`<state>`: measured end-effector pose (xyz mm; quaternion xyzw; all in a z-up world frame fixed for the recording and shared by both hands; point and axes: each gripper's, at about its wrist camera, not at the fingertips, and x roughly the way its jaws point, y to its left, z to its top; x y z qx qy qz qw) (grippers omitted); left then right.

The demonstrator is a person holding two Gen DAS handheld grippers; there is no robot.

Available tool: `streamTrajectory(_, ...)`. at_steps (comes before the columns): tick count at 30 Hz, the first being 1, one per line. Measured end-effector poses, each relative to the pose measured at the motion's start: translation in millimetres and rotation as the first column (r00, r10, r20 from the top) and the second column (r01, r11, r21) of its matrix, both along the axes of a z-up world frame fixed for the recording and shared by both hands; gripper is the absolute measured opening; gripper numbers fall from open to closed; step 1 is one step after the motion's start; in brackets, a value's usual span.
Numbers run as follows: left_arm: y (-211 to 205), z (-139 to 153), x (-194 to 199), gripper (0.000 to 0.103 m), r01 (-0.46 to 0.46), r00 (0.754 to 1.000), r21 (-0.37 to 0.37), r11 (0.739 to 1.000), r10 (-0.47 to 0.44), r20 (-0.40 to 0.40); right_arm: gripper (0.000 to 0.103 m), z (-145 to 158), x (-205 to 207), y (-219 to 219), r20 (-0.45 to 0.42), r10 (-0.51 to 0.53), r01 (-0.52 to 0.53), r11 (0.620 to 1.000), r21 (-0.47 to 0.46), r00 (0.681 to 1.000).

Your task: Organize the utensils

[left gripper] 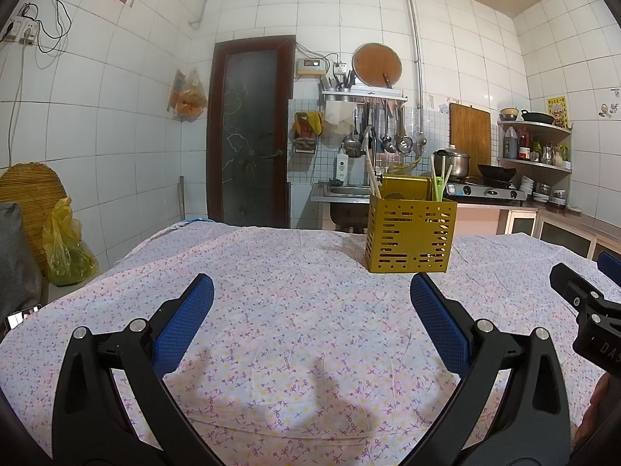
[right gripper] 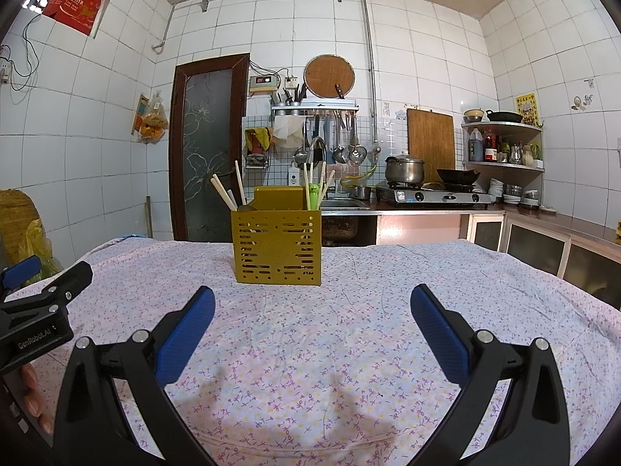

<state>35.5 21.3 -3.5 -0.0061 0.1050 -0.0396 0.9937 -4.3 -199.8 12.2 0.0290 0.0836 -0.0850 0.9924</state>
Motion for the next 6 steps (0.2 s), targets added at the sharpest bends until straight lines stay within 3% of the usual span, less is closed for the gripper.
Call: streamTrajectory(6, -0.1, 1.9, 0.5, 0.098, -0.001, 1.0, 0.002, 1.0, 0.001, 0.005, 0.098, 0.6, 0.1, -2.0, 0.001, -0.001, 0.001, 1.0, 0.002, 1.0)
